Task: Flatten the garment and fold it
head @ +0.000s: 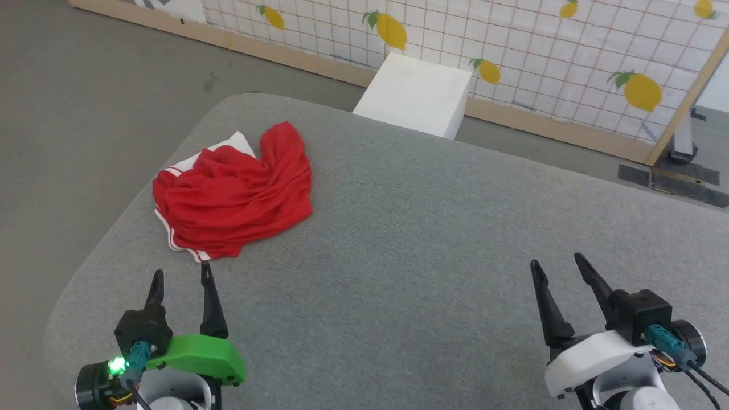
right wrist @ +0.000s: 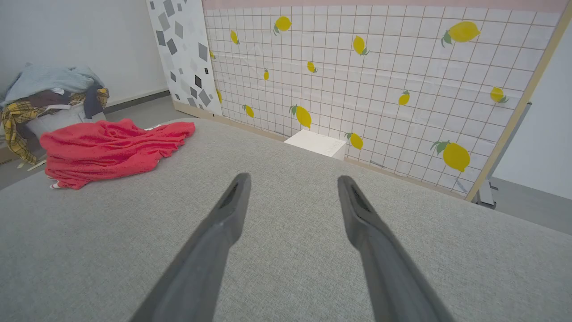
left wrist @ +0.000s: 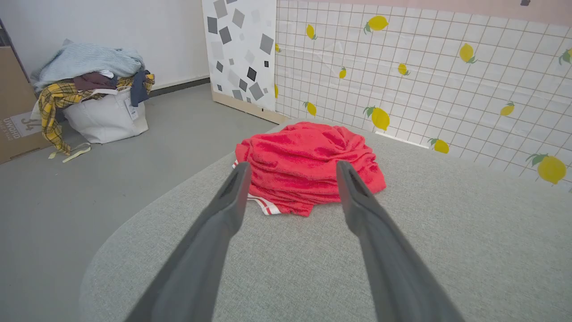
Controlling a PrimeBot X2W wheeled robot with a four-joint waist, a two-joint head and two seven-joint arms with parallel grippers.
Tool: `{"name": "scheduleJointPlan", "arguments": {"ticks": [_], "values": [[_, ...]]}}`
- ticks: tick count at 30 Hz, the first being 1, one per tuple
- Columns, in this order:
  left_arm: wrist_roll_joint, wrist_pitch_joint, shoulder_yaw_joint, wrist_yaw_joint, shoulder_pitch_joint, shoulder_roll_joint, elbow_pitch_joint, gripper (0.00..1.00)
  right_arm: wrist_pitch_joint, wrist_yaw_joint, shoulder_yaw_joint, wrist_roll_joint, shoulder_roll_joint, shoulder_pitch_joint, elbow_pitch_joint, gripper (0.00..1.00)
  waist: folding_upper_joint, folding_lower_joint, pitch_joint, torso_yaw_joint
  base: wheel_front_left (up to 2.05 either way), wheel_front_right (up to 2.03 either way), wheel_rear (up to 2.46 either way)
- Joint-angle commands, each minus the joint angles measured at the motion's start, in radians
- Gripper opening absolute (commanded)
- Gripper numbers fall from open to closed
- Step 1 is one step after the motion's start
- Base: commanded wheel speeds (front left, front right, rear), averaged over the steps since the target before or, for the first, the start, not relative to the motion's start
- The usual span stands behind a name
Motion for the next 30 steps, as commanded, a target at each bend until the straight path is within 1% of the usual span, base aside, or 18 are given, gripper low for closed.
{"name": "scheduleJointPlan", "arguments": {"ticks": [1,30], "values": [[-0.006,-0.011,0.004,0.008,0.005,0.0,0.006,1.0,-0.011,-0.001,0.002,0.008,0.001,-0.021,0.005,1.0,0.0,0.0,0.0,0.014,0.0,0.0,0.0],[-0.037,-0.071,0.02,0.041,0.01,-0.003,0.054,1.0,-0.052,-0.002,0.024,0.04,0.002,-0.032,0.048,1.0,0.0,0.0,-0.011,0.157,0.0,0.0,0.0]]}}
